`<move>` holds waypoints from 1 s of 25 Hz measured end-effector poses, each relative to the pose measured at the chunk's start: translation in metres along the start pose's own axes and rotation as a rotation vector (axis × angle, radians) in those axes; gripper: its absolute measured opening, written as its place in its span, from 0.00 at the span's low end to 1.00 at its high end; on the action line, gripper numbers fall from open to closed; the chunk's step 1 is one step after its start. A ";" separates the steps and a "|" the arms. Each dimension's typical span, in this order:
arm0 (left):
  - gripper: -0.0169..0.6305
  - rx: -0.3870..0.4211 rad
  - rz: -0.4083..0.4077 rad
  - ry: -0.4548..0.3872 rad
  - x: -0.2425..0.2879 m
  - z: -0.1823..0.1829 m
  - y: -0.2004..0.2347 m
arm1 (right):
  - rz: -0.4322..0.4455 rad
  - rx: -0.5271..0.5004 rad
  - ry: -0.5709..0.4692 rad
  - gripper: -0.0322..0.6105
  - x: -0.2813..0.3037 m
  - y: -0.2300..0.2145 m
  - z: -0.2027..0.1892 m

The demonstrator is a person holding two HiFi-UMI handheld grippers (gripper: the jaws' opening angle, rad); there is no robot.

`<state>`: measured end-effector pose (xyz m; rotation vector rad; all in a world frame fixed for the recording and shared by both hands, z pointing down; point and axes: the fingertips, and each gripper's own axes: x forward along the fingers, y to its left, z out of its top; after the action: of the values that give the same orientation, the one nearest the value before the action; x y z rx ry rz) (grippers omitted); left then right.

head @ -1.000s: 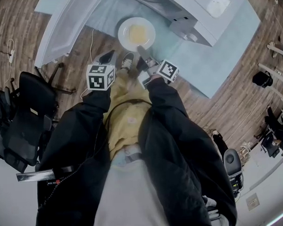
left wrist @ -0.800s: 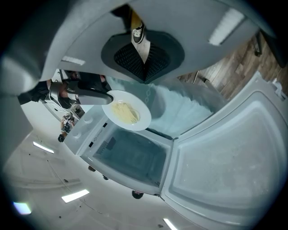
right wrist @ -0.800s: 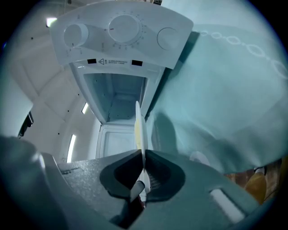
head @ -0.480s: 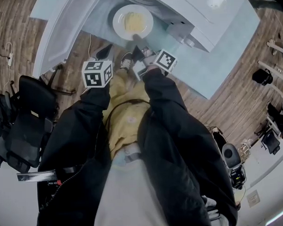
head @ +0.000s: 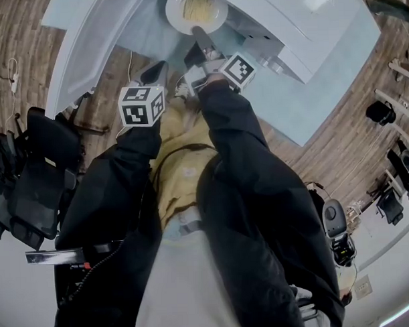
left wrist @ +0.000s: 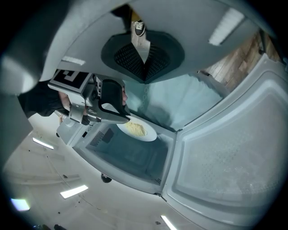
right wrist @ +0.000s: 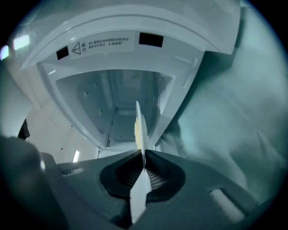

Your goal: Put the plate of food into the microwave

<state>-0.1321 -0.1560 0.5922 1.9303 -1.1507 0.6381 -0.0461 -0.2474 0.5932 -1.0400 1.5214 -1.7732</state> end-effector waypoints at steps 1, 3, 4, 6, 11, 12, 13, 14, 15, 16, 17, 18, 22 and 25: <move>0.02 -0.002 0.002 0.000 0.000 0.000 0.001 | -0.009 0.004 -0.011 0.07 0.004 -0.001 0.002; 0.02 -0.004 0.007 0.000 -0.001 -0.001 0.004 | -0.021 0.004 -0.035 0.07 0.012 0.000 0.008; 0.02 -0.005 0.011 0.001 -0.001 -0.002 0.007 | -0.021 0.006 -0.047 0.07 0.016 0.000 0.012; 0.02 -0.012 0.020 0.003 -0.002 -0.003 0.012 | -0.017 0.012 -0.067 0.07 0.024 0.002 0.018; 0.02 -0.033 0.032 0.005 -0.005 -0.008 0.021 | -0.021 0.017 -0.102 0.07 0.034 0.002 0.030; 0.02 -0.035 0.033 0.004 -0.005 -0.009 0.022 | -0.021 0.018 -0.108 0.07 0.036 0.002 0.032; 0.02 -0.037 0.034 0.003 -0.005 -0.009 0.023 | -0.020 0.018 -0.114 0.07 0.037 0.002 0.034; 0.02 -0.038 0.035 0.002 -0.006 -0.009 0.023 | -0.018 0.016 -0.120 0.07 0.038 0.002 0.036; 0.02 -0.038 0.036 0.002 -0.007 -0.009 0.024 | -0.014 0.012 -0.127 0.07 0.038 0.001 0.038; 0.02 -0.039 0.038 0.002 -0.007 -0.010 0.025 | -0.012 0.012 -0.134 0.07 0.038 0.000 0.039; 0.02 -0.040 0.040 0.003 -0.008 -0.011 0.026 | -0.015 0.021 -0.141 0.07 0.038 0.000 0.040; 0.02 -0.042 0.042 0.003 -0.008 -0.012 0.027 | -0.017 0.032 -0.148 0.08 0.038 0.000 0.040; 0.02 -0.044 0.041 0.005 -0.011 -0.016 0.027 | 0.000 0.036 -0.146 0.09 0.039 0.001 0.040; 0.02 -0.038 0.036 0.000 -0.011 -0.014 0.025 | 0.015 0.011 -0.106 0.17 0.037 0.006 0.031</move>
<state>-0.1602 -0.1459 0.6011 1.8811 -1.1920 0.6308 -0.0394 -0.2956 0.5961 -1.0965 1.4495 -1.6876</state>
